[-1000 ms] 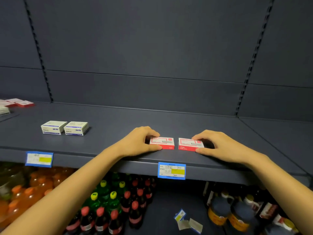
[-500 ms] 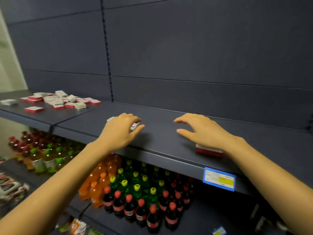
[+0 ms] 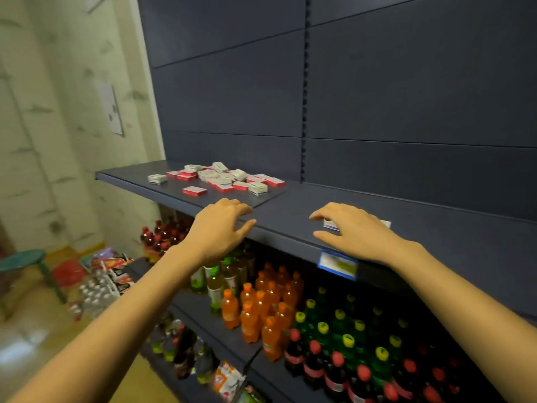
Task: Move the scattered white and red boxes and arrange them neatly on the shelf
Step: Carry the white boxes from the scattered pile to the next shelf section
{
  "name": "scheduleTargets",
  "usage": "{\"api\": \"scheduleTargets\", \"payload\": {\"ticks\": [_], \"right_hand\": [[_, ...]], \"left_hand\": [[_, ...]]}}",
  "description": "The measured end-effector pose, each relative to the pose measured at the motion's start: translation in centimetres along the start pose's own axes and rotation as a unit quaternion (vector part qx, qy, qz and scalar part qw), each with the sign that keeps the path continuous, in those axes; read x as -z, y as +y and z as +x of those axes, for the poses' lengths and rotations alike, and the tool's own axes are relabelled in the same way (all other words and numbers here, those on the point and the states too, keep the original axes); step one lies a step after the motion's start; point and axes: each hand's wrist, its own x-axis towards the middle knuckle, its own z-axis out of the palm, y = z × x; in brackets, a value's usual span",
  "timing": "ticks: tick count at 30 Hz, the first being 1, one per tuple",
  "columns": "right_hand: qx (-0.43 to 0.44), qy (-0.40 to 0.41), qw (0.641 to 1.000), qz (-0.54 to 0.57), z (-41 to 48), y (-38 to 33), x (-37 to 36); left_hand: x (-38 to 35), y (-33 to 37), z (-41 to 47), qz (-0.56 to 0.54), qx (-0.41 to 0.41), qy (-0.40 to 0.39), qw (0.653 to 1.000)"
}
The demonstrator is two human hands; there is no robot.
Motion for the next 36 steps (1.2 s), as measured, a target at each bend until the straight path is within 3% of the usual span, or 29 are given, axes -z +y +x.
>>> {"api": "scheduleTargets", "payload": {"ticks": [14, 19, 30, 36], "right_hand": [[-0.037, -0.028, 0.999, 0.0, 13.9, -8.1, -6.1], [-0.056, -0.023, 0.998, -0.016, 18.8, -7.7, -7.7], [-0.201, 0.0, 0.979, -0.04, 29.9, -3.8, -11.3], [-0.259, -0.046, 0.962, -0.071, 31.7, -2.9, -12.5]], "left_hand": [[-0.9, -15.6, 2.7, -0.017, 0.013, -0.015, 1.0], [-2.6, -19.1, 5.6, -0.039, 0.002, -0.017, 0.999], [-5.3, -26.1, 15.5, -0.069, -0.066, -0.029, 0.995], [-7.0, -29.5, 20.5, -0.101, -0.101, -0.042, 0.989]]}}
